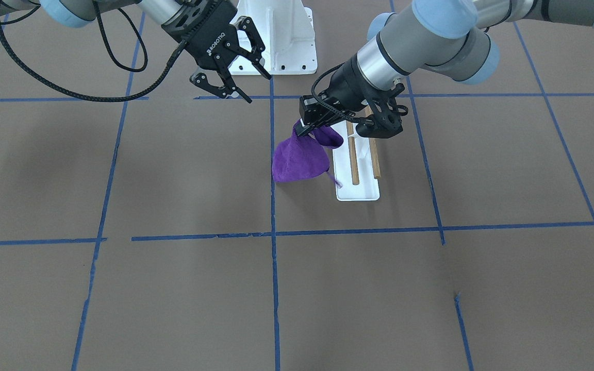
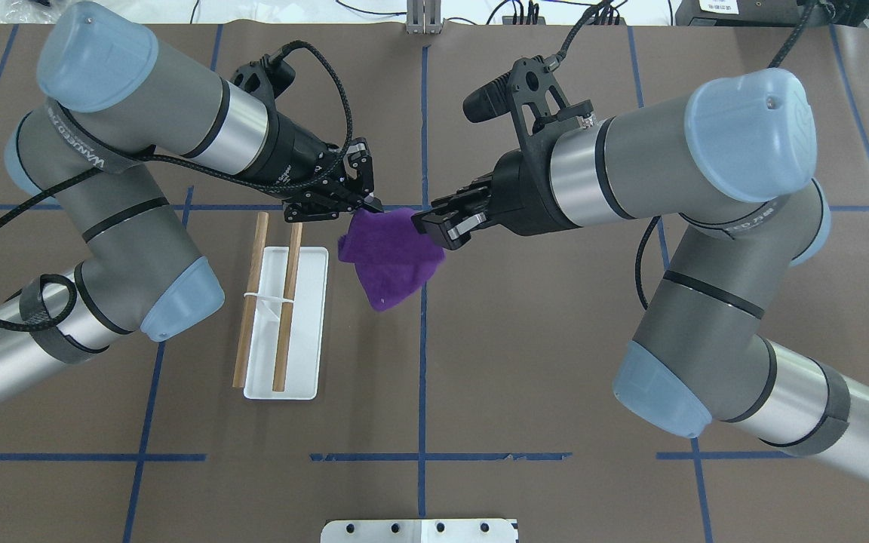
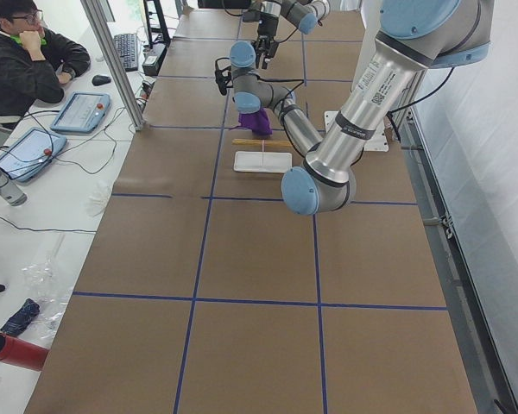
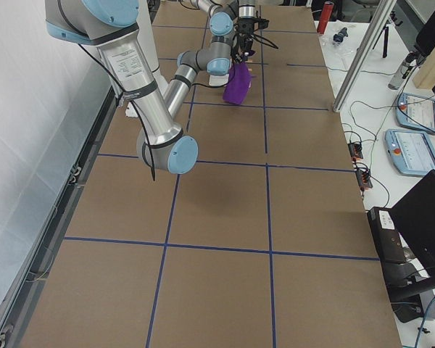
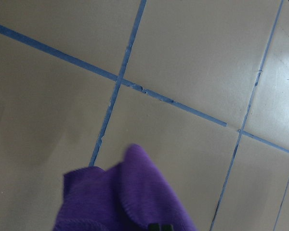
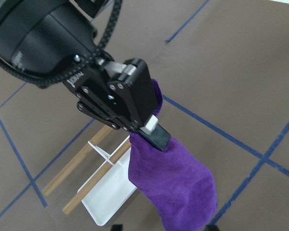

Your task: Hang towel on rack

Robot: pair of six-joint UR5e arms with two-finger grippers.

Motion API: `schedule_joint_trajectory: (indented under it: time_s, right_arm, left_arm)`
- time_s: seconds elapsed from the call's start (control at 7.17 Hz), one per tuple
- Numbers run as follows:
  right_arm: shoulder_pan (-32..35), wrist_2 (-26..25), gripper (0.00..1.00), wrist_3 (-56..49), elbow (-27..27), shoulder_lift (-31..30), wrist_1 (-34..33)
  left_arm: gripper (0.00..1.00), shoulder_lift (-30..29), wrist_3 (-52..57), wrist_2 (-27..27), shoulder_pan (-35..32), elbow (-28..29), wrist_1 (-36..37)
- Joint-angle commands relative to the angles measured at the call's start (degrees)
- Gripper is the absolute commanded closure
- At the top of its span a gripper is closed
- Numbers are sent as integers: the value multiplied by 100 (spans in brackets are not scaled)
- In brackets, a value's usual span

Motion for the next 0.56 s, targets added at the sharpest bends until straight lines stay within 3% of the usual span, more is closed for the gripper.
schedule_joint_trajectory:
  time_s: [0.0, 0.42]
  right_arm:
    - [130, 155, 1, 4, 75, -38, -1268]
    - [586, 155, 0, -83, -22, -20, -3078]
  left_arm:
    - [100, 425, 196, 0, -46, -295, 22]
    - [100, 980, 1055, -8, -668, -508, 58]
